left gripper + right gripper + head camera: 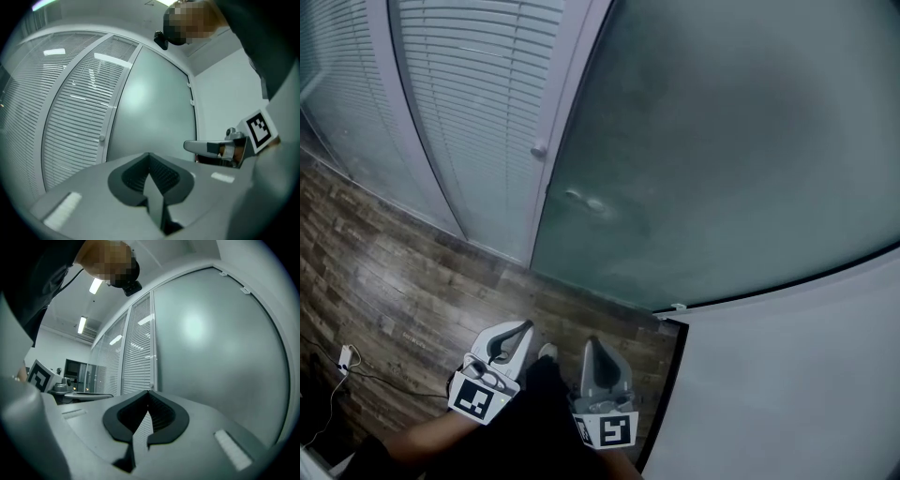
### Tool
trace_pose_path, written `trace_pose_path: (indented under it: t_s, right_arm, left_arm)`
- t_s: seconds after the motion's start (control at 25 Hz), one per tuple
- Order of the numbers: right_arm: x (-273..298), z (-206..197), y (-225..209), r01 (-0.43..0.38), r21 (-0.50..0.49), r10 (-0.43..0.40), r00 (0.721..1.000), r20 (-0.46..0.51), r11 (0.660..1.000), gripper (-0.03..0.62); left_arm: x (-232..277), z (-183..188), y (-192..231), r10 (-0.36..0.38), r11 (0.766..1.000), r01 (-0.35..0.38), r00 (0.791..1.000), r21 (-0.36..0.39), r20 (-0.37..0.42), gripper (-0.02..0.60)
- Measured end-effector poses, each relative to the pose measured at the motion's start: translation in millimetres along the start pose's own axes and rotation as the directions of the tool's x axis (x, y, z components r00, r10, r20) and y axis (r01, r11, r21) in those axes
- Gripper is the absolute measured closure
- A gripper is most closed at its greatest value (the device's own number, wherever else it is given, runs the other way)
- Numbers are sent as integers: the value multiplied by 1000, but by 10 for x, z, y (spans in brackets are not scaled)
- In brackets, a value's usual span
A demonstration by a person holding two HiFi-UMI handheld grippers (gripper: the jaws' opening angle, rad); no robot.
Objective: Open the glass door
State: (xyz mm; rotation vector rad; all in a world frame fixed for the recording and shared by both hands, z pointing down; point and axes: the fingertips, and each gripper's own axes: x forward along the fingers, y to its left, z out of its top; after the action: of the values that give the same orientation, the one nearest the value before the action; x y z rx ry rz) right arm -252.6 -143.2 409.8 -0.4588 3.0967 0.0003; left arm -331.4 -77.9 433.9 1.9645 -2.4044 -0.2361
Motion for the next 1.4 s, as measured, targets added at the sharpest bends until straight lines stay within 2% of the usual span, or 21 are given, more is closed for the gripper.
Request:
trace_pose_path:
  t_s: [0.2, 0.36, 0.6, 0.8, 1.0, 1.2, 1.4]
  right_arm:
    - [270, -161, -293, -86, 26, 86, 996, -4, 996, 592]
    - [415, -344, -474, -110, 59, 111, 994, -14, 992, 592]
    - [823, -436, -600, -112, 74, 117, 991, -58, 991, 570]
    - [1250, -588, -644, -107, 64, 113, 990, -90, 992, 538]
    - [1636, -905, -677, -125, 67, 134, 977, -165, 990, 503]
    - [1932, -1158, -826, -82, 43, 89, 974, -207, 996, 500]
    - [2184, -1540, -1010, -59, 32, 65, 966, -248, 998, 494]
  left_arm:
    - [231, 17, 25, 80, 996, -80, 997, 24, 8, 581]
    - [343, -83, -19, 116, 993, -115, 993, 37, -11, 581]
    - [418, -35, 79, 133, 991, -132, 990, 29, -50, 581]
    - [392, 104, 277, 151, 988, -150, 988, 35, -25, 581]
    - [334, 98, 487, 168, 985, -167, 986, 33, -18, 581]
    - [260, 96, 689, 205, 978, -204, 979, 40, -8, 581]
    - [161, -101, 806, 245, 969, -244, 969, 40, -17, 581]
